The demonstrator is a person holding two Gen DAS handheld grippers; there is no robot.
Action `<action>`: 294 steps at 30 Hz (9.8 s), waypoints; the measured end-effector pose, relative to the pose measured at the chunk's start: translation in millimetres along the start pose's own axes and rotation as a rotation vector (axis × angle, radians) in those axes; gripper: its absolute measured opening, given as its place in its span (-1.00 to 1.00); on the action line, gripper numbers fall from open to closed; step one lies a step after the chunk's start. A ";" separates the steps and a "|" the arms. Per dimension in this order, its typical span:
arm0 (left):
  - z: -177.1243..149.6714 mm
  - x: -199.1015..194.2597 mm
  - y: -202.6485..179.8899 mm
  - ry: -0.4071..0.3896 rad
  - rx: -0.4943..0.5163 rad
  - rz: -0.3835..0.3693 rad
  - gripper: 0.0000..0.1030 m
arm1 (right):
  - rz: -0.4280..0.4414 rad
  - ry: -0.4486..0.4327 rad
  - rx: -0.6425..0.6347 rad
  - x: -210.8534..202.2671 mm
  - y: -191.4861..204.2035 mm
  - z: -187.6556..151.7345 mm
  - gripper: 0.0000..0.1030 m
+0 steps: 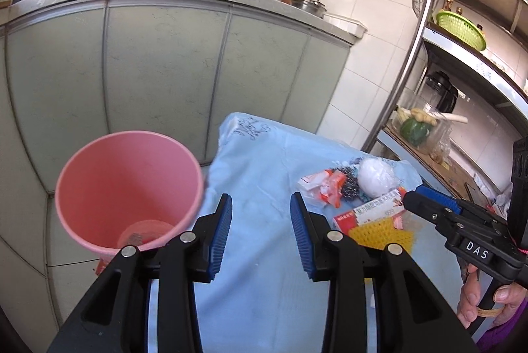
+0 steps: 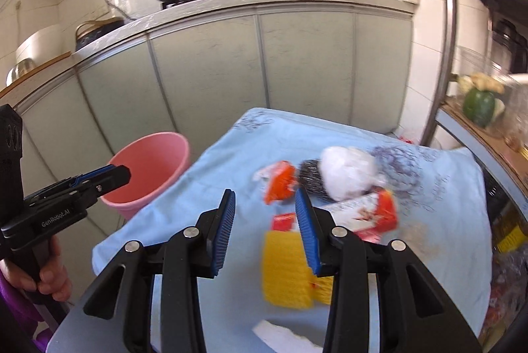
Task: Collect trash
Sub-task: 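Move both tools back over the table trash, then grasp the orange-and-white bag with the left gripper while the right grasps clear bubble plastic, then carry both items over the pink bin and open both grippers to drop them, then move both tools back over the table trash, then grasp the white foam strip with the right gripper while the left approaches the yellow net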
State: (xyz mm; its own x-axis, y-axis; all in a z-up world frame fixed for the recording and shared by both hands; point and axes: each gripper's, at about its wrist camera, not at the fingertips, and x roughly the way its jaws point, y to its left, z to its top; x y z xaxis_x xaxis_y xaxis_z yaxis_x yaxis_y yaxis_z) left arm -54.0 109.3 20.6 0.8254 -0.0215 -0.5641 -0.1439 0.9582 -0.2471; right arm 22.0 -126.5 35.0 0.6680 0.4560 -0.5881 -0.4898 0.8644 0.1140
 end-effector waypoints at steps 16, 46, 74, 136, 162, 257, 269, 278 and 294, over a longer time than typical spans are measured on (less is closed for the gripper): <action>1.1 76.4 -79.4 0.102 0.154 -0.133 -0.30 | -0.136 0.026 0.181 -5.0 -83.7 -29.7 -0.25; 0.1 115.7 -80.1 0.134 0.117 -0.128 -0.96 | -0.118 0.166 0.417 29.1 -132.5 -57.4 -0.14; 0.2 78.9 -73.3 0.092 0.103 -0.136 -0.96 | -0.106 0.214 0.481 56.1 -136.4 -59.8 -0.03; 0.2 -36.7 57.0 -0.203 -0.049 0.167 -0.95 | 0.206 -0.042 -0.195 49.2 122.4 34.0 -0.44; -24.4 0.7 140.8 -0.079 -0.169 0.286 -0.95 | 0.292 0.170 -0.293 163.3 215.7 31.4 -0.44; -31.0 51.2 -78.4 0.222 0.184 -0.249 -0.34 | 0.199 0.312 -0.192 -4.7 -38.7 -95.6 -0.16; -47.0 110.3 -99.4 0.376 0.166 -0.228 -0.34 | 0.171 0.291 -0.150 -1.2 -51.4 -106.8 -0.21; -50.0 107.3 -111.9 0.360 0.184 -0.266 -0.34 | 0.162 0.273 -0.100 -3.3 -62.1 -106.4 -0.45; -48.3 89.1 -114.1 0.279 0.221 -0.254 -1.00 | 0.147 0.259 -0.075 -12.4 -57.4 -109.0 -0.48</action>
State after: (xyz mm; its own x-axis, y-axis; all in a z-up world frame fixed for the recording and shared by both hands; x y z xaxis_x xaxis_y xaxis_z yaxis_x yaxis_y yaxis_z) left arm 9.6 -15.7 -39.5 0.6358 -0.3119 -0.7060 0.1900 0.9498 -0.2485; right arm -19.3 -204.8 -51.6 0.4266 0.4978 -0.7551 -0.6173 0.7705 0.1591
